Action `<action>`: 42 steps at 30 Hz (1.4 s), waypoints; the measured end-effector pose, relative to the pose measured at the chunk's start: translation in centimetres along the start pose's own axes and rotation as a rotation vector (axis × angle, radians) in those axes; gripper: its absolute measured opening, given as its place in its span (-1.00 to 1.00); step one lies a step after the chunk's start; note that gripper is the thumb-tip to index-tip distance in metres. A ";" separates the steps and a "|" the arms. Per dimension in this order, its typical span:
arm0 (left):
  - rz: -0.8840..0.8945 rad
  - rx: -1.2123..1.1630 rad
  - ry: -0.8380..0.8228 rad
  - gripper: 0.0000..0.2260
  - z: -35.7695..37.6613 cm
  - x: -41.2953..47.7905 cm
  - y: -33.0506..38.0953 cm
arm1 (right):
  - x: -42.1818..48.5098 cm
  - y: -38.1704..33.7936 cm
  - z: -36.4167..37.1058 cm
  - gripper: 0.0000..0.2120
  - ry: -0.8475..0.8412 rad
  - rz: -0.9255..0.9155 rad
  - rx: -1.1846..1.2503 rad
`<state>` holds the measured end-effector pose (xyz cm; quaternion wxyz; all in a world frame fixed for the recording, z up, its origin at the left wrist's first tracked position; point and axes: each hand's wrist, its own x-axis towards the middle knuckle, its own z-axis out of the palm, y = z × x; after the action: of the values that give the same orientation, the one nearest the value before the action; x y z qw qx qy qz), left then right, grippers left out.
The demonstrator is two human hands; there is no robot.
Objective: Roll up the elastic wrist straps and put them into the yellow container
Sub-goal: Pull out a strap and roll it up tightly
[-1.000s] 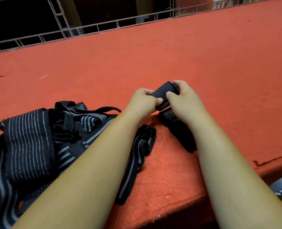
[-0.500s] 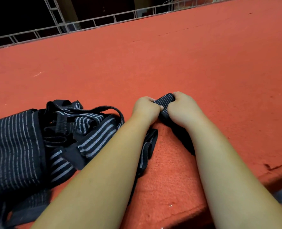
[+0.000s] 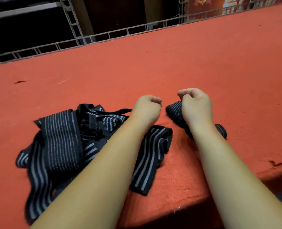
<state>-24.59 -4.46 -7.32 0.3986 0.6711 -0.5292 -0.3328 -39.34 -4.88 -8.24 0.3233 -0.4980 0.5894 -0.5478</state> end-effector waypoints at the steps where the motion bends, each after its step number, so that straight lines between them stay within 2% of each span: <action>1: 0.001 -0.025 0.000 -0.67 -1.0 -0.9 0.0 | -1.0 -0.6 0.5 -0.65 -0.013 0.004 0.025; 7: 0.036 -0.101 0.079 -0.62 -7.2 -6.8 -0.9 | -7.0 -3.9 5.4 -0.71 -0.205 -0.008 0.195; 13: 0.001 -0.122 0.241 -0.65 -14.3 -11.5 -2.7 | -13.3 -6.5 10.2 -0.72 -0.376 -0.016 0.201; 20: -0.043 -0.232 0.380 -0.66 -20.6 -14.7 -6.7 | -17.1 -8.1 13.7 -0.68 -0.491 0.151 0.279; 23: -0.094 -0.248 0.472 -0.73 -22.3 -15.5 -9.1 | -19.1 -7.6 14.8 -0.74 -0.580 0.162 0.174; 27: -0.137 -0.148 0.600 -0.76 -23.2 -16.4 -12.0 | -21.1 -7.3 15.5 -0.76 -0.641 -0.020 -0.144; 32: -0.097 -0.178 0.564 -0.65 -22.6 -16.7 -14.4 | -21.6 -7.3 16.7 -0.60 -0.622 -0.065 -0.178; 35: -0.084 -0.221 0.553 -0.64 -23.0 -16.2 -14.8 | -21.2 -6.9 17.4 -0.76 -0.665 -0.049 -0.139; 38: -0.086 -0.304 0.525 -0.63 -23.6 -16.0 -14.8 | -20.9 -6.5 17.6 -0.82 -0.687 -0.059 -0.080; 42: -0.085 -0.447 0.473 -0.62 -23.6 -16.2 -14.7 | -20.9 -6.5 17.4 -0.82 -0.702 -0.145 -0.157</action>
<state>-1.06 17.49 -9.09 0.6337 0.6473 -0.3070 -0.2919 -15.52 9.81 -8.68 0.4271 -0.7195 0.4459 -0.3180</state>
